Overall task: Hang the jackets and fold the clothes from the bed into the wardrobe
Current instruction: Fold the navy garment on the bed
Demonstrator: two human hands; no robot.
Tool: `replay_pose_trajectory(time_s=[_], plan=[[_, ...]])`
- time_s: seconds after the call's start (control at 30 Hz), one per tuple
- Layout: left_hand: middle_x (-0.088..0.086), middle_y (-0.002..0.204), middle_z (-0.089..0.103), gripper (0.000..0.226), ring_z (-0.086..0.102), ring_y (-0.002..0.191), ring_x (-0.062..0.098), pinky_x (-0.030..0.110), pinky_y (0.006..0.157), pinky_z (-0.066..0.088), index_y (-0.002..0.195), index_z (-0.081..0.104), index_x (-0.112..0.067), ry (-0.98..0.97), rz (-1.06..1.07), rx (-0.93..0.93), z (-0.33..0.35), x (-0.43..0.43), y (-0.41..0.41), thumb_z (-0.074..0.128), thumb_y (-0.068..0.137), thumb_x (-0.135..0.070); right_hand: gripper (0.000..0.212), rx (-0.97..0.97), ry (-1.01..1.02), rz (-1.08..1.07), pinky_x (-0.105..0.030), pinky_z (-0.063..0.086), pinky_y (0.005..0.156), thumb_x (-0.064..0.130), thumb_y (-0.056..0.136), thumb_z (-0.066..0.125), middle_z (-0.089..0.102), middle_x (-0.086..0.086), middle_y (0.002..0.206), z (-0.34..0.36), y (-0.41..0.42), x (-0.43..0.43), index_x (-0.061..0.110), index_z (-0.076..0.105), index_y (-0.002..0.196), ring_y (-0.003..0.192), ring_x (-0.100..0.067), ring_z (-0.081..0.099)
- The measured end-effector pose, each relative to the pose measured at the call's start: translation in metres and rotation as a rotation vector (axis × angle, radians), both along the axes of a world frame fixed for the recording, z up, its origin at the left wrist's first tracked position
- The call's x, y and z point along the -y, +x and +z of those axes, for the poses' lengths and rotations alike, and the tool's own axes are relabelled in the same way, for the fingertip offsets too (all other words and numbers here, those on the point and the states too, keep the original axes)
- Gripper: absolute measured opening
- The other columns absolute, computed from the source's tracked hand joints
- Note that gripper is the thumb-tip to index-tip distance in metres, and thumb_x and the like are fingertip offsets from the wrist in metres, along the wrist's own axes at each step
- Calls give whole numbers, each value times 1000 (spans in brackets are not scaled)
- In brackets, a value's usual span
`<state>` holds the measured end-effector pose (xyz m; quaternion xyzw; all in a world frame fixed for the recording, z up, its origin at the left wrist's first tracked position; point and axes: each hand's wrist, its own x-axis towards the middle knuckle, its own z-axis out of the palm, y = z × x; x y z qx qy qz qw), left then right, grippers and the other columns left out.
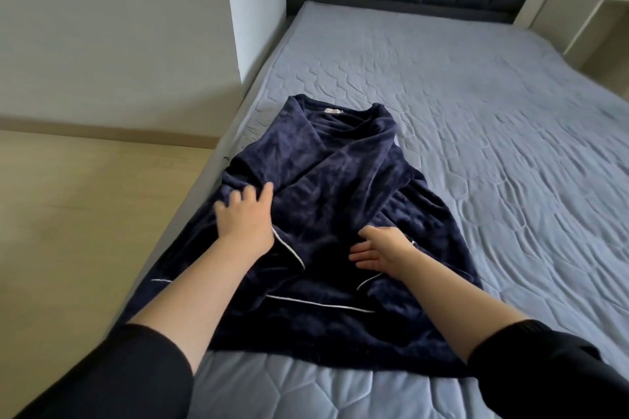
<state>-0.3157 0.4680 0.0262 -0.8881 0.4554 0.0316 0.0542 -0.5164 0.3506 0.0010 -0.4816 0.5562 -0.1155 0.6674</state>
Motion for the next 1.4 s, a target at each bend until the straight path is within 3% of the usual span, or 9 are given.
replay_pose_trajectory(time_s=[0.17, 0.47, 0.57, 0.77, 0.87, 1.03, 1.23, 1.33, 1.4], plan=[[3, 161, 3, 63, -4, 147, 27, 51, 116, 6, 152, 1, -27, -174, -311, -20, -32, 56, -49, 33, 99, -39, 20, -57, -104, -146, -25, 49, 41, 13, 95, 48, 62, -17, 79, -6, -21, 23, 2, 52, 111, 62, -25, 63], [0, 161, -6, 64, -12, 146, 25, 58, 112, -4, 151, -3, -34, -163, -196, -155, -91, 98, -58, 14, 94, -59, 23, 34, -131, -371, -31, 47, 67, 30, 95, 53, 57, -10, 86, -30, -17, 95, 7, 55, 98, 80, -21, 57], [0, 161, -7, 64, -13, 146, 26, 60, 111, -5, 151, -2, -34, -167, -213, -167, -89, 103, -57, 15, 94, -58, 30, 52, -88, -370, -26, 39, 49, 41, 95, 49, 47, -3, 69, -29, -3, 119, 16, 49, 78, 54, -14, 50], [0, 160, -10, 61, -18, 145, 25, 59, 112, -8, 150, -7, -34, -186, -320, -146, -74, 119, -49, 15, 97, -55, 16, 228, -126, -576, -25, 47, 54, 29, 89, 62, 64, -2, 88, -3, 20, 171, 18, 60, 101, 69, -17, 59], [-1, 160, -8, 60, -16, 146, 25, 57, 113, -7, 151, -6, -34, -212, -318, -112, -77, 125, -42, 14, 98, -54, 9, 55, -257, -659, -21, 40, 52, 26, 92, 57, 59, -2, 92, -1, 7, 189, 18, 57, 87, 62, -11, 50], [-3, 161, -7, 61, -14, 146, 21, 54, 114, -6, 150, -7, -34, -229, -240, -121, -106, 117, -40, 13, 96, -54, 54, -313, -312, -591, -18, 41, 61, 21, 94, 49, 52, -7, 135, -29, -9, 191, 8, 32, 143, 112, -20, 57], [-2, 161, -6, 66, -12, 147, 22, 53, 114, -8, 150, -10, -32, -249, -226, -70, -118, 122, -42, 5, 90, -55, 41, -539, -599, -713, -40, 42, 89, 30, 100, 36, 53, -18, 126, -35, 0, 182, -1, 55, 119, 111, -36, 54], [-1, 161, -4, 68, -11, 147, 23, 52, 114, -9, 150, -8, -31, -249, -227, -60, -120, 123, -42, 3, 88, -55, 36, -750, -755, -568, -41, 32, 101, 17, 95, 43, 39, -17, 140, -36, 2, 175, 4, 43, 129, 127, -33, 38], [0, 161, -2, 68, -9, 147, 23, 53, 114, -8, 151, -6, -30, -246, -226, -59, -120, 123, -43, 4, 88, -55, 49, -753, -1125, -284, -44, 21, 109, 13, 89, 48, 32, -16, 148, -35, 9, 158, 7, 38, 137, 136, -33, 29]])
